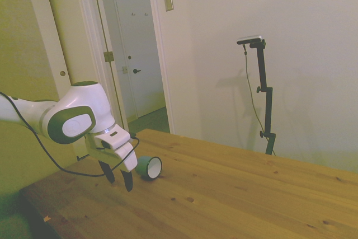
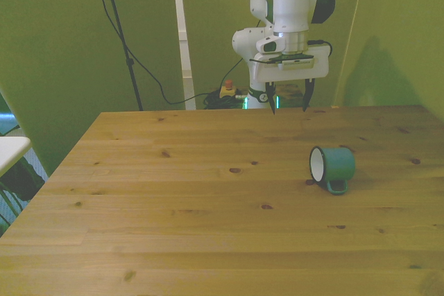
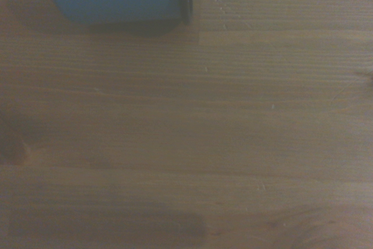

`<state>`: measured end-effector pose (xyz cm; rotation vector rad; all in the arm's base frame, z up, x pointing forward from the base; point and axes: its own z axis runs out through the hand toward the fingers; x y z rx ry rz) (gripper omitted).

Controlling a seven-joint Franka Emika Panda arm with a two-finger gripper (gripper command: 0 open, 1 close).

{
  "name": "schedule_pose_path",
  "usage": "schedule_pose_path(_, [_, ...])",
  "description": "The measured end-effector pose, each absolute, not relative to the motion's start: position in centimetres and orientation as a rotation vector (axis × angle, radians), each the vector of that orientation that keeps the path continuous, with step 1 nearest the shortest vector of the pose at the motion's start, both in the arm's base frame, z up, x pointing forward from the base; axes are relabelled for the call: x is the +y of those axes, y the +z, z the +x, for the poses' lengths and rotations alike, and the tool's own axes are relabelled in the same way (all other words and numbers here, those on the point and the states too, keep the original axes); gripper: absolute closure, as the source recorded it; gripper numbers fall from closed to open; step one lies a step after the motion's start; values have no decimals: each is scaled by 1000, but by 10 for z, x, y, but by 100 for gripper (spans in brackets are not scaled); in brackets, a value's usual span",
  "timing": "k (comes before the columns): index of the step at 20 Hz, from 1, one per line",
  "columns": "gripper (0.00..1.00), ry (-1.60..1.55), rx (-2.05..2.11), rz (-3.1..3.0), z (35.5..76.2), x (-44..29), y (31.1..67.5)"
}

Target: Flip the mug upright

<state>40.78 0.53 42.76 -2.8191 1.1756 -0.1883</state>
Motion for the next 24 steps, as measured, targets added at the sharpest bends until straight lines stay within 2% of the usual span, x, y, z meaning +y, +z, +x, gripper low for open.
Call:
schedule_pose_path(6, [0, -237, 1179, -2802, 427, 5, 432])
schedule_pose_path(15, [0, -358, 1204, -2744, 509, 6, 481])
schedule_pose_path(16, [0, -347, 1234, -2739, 528, 8, 481])
schedule_pose_path(21, [0, -298, 1165, -2681, 538, -5, 487])
schedule_pose_path(24, [0, -228, 1092, -2610, 548, -31, 478])
